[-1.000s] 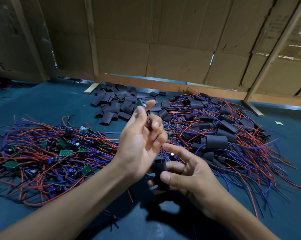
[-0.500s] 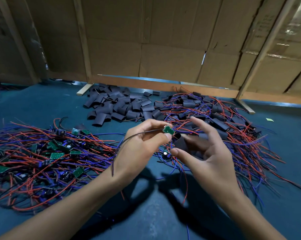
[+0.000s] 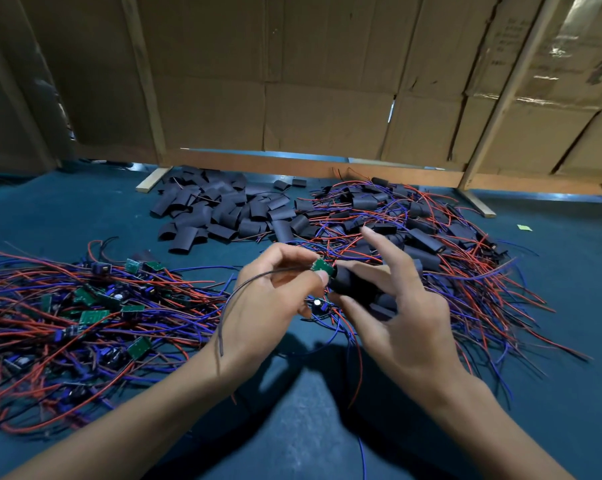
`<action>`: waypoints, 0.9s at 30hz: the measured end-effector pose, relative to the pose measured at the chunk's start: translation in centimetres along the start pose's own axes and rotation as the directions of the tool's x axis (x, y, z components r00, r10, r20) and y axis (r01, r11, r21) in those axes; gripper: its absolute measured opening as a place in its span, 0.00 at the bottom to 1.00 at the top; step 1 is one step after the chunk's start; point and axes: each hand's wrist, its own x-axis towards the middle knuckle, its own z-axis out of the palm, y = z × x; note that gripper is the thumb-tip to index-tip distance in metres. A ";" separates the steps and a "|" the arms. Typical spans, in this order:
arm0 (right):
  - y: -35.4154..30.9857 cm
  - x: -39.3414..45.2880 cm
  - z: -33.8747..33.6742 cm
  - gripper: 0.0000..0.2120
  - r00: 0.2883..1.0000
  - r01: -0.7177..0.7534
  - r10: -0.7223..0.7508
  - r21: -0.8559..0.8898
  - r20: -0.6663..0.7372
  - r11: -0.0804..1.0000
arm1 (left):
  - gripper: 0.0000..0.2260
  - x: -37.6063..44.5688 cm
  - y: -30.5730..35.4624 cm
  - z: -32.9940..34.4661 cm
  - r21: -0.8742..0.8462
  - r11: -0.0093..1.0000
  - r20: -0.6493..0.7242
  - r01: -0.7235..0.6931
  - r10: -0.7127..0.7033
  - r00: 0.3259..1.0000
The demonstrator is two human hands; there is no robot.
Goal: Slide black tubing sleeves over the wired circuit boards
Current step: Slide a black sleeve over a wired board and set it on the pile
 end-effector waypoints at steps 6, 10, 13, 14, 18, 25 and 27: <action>0.2 -0.1 -0.3 0.39 1.000 -0.005 0.005 -0.014 0.019 1.000 | 0.05 0.1 0.1 -0.3 -0.054 0.999 0.040 0.005 -0.002 0.999; -0.3 0.1 -0.2 0.38 0.999 0.046 -0.045 -0.094 0.020 0.994 | 0.07 0.0 0.1 -0.1 -0.050 0.998 -0.054 -0.029 0.026 0.998; -0.6 0.0 -0.1 0.37 0.998 0.056 -0.056 -0.108 0.009 0.993 | 0.08 -0.4 -0.3 0.2 -0.013 0.999 -0.022 -0.036 0.036 0.999; -0.6 -0.1 -0.1 0.37 0.998 0.067 -0.067 -0.118 0.006 0.991 | 0.09 -0.5 -0.4 0.3 0.010 0.999 -0.021 -0.044 0.044 0.999; -0.2 0.0 -0.4 0.36 0.999 0.041 -0.043 -0.087 -0.019 0.995 | 0.08 -1.1 -0.7 0.4 0.313 0.929 0.009 -0.196 0.204 0.979; 0.3 1.4 -2.5 0.25 0.983 0.158 -0.172 -0.177 -0.065 0.971 | 0.20 -0.3 0.1 -0.8 0.480 0.769 0.341 -0.423 0.281 0.897; 0.7 1.9 -3.8 0.19 0.964 0.193 -0.227 -0.224 -0.137 0.955 | 0.25 1.3 0.8 -3.1 0.630 0.642 0.329 -0.437 0.288 0.899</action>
